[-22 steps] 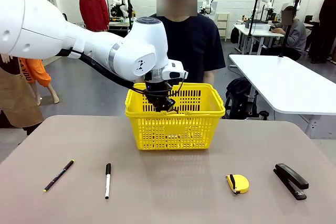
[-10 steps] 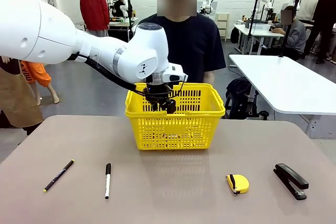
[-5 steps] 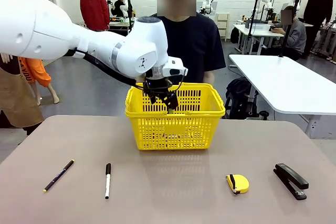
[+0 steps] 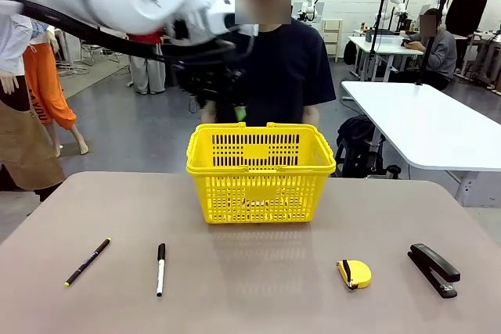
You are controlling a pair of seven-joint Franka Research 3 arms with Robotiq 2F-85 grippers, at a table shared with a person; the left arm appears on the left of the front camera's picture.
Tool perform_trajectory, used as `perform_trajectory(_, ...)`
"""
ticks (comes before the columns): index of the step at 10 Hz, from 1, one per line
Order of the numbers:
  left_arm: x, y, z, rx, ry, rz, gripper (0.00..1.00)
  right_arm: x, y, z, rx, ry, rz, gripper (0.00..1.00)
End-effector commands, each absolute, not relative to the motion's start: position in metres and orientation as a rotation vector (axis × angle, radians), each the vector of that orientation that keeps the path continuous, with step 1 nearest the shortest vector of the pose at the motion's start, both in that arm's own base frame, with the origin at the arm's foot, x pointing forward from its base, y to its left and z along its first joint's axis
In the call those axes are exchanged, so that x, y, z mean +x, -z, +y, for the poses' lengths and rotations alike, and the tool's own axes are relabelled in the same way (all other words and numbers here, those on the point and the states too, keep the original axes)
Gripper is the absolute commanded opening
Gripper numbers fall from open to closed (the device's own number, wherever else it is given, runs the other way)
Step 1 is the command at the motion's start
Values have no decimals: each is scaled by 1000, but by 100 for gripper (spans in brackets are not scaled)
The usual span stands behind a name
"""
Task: Place the items the person wants into the basket.
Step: Pick up the item the person points to and place it in the Market Basket.
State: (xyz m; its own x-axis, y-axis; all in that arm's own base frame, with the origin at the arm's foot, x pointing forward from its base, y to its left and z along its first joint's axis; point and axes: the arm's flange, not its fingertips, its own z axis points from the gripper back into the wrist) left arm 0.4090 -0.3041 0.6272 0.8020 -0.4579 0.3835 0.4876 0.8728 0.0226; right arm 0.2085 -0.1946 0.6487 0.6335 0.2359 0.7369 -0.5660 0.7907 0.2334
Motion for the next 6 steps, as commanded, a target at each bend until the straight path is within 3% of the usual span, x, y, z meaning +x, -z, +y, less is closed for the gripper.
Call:
perform_trajectory(1, 366, -603, -260, -52, 443, -313, 100, 211, -647, -193, 483, -486, -778, 100)
perform_trajectory(3, 340, -593, -234, -49, 472, -321, 100, 211, -647, -193, 483, -486, -778, 100)
perform_trajectory(6, 338, -594, -234, -13, 439, -310, 100, 211, -647, -193, 483, -486, -778, 100)
